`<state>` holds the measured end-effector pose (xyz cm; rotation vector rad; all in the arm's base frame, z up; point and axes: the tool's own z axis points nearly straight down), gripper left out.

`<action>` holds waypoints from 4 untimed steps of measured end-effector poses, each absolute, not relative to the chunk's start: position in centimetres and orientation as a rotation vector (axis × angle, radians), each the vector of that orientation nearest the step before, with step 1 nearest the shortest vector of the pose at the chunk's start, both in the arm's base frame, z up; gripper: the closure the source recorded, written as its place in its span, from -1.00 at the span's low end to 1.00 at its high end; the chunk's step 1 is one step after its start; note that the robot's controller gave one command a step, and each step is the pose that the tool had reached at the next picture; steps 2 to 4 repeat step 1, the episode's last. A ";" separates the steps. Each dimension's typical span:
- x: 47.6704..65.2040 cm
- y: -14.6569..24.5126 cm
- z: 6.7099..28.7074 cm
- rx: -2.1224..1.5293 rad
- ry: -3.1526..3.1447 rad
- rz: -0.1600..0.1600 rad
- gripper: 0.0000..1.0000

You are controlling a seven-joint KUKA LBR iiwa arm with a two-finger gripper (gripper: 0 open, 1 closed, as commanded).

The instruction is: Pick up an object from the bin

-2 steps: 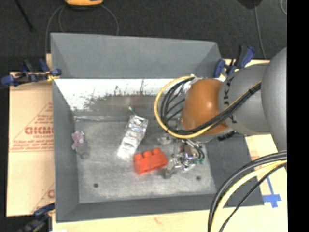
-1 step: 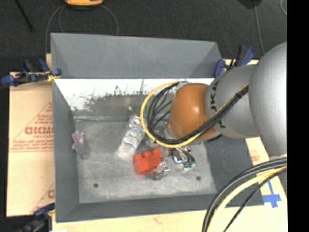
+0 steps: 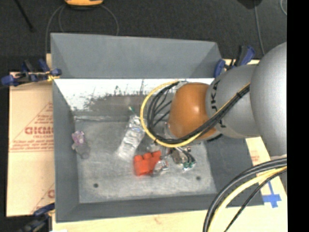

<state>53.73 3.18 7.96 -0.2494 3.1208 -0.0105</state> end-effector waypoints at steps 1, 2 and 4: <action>54.6 0.8 22.5 -0.202 3.123 -0.005 1.00; 54.6 0.8 22.5 -0.202 3.123 -0.005 1.00; 54.6 0.8 22.5 -0.202 3.123 -0.005 1.00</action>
Offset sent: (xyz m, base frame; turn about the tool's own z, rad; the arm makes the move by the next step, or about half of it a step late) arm 0.0054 -0.0215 0.1400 0.0263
